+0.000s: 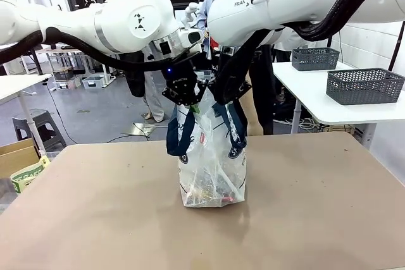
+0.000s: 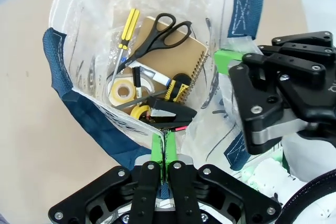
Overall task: Transfer purchased items from the store into the shopping bag.
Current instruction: Move the Reusable shopping bag to the right side of the table.
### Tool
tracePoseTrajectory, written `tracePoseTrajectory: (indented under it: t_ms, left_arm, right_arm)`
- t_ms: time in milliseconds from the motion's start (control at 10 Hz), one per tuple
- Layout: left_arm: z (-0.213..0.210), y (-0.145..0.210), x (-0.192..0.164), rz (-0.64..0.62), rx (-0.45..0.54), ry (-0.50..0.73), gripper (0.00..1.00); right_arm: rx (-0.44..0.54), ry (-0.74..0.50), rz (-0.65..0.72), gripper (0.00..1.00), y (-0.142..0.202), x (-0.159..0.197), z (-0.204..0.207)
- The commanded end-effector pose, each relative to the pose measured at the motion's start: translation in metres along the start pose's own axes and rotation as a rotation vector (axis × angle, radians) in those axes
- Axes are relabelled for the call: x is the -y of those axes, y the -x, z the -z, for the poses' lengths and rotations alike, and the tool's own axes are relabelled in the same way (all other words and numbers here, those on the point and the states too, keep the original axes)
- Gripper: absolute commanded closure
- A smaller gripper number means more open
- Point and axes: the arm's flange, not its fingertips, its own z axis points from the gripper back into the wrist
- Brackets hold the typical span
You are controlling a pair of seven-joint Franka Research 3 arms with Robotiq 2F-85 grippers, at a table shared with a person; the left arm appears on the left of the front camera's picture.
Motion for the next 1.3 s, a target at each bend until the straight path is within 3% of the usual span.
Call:
tracePoseTrajectory:
  t_ms: [0, 500, 1000, 1200]
  left_arm:
    - [-0.007, 0.000, 0.002, 0.011, 0.027, 0.032, 1.00]
    - [-0.007, 0.000, 0.007, 0.004, 0.033, 0.062, 1.00]
    - [-0.009, 0.009, 0.011, -0.020, 0.072, 0.147, 0.03]
    - [-0.013, 0.022, 0.009, -0.033, 0.082, 0.183, 0.00]
  right_arm:
    - [0.006, -0.030, -0.026, 1.00, -0.006, -0.002, 0.000]
    - [0.035, -0.044, -0.032, 1.00, -0.006, -0.004, 0.002]
    - [0.035, -0.049, -0.028, 1.00, -0.007, -0.003, 0.003]
    - [0.032, -0.047, -0.026, 1.00, -0.008, -0.003, 0.004]
